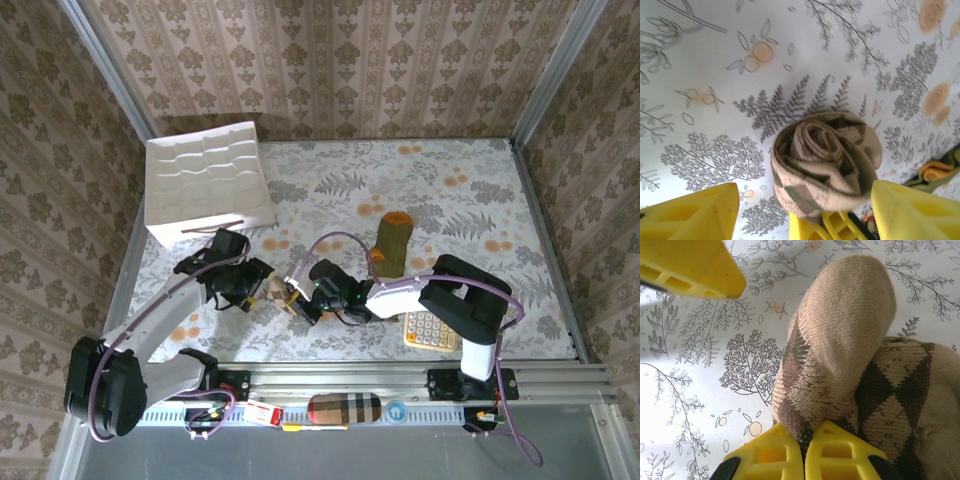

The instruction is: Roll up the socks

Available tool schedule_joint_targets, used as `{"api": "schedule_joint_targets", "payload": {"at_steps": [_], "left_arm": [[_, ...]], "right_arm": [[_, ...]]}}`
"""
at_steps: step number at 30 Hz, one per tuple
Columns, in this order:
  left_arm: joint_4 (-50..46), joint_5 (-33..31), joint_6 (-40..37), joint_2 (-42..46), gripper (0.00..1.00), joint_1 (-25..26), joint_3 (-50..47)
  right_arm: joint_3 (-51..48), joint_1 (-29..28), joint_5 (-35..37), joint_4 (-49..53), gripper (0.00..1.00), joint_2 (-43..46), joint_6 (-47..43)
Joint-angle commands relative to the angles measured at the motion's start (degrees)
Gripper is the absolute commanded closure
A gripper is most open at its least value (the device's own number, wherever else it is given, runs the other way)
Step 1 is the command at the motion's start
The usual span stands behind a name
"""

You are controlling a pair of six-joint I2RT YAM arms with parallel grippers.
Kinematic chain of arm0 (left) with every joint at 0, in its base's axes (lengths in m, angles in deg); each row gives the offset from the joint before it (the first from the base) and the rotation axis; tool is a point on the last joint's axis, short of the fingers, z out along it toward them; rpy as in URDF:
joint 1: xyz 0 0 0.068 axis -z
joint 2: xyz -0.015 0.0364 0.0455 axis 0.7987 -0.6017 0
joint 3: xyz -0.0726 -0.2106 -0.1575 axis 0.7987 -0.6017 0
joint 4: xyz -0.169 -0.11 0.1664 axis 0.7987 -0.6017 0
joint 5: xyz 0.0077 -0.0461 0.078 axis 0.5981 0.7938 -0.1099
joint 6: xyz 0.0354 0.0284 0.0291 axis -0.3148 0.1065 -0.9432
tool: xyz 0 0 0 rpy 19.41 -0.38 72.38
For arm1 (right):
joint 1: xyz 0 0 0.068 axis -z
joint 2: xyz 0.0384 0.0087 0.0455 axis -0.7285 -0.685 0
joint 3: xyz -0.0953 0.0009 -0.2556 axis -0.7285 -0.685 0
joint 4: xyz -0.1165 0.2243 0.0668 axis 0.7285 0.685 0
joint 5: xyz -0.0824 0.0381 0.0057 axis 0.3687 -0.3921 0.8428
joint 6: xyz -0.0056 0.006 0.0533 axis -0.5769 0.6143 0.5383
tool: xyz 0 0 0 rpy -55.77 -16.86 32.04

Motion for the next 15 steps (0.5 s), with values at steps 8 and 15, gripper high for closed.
{"api": "schedule_joint_targets", "payload": {"at_steps": [8, 15], "left_arm": [[11.3, -0.7, 1.9, 1.2, 0.32, 5.9, -6.2], [17.0, -0.5, 0.8, -4.8, 0.35, 6.1, -6.8]], "right_arm": [[3.3, 6.6, -10.8, 23.2, 1.00, -7.8, 7.7], [2.6, 8.8, -14.4, 22.8, 1.00, -10.1, 10.1]]}}
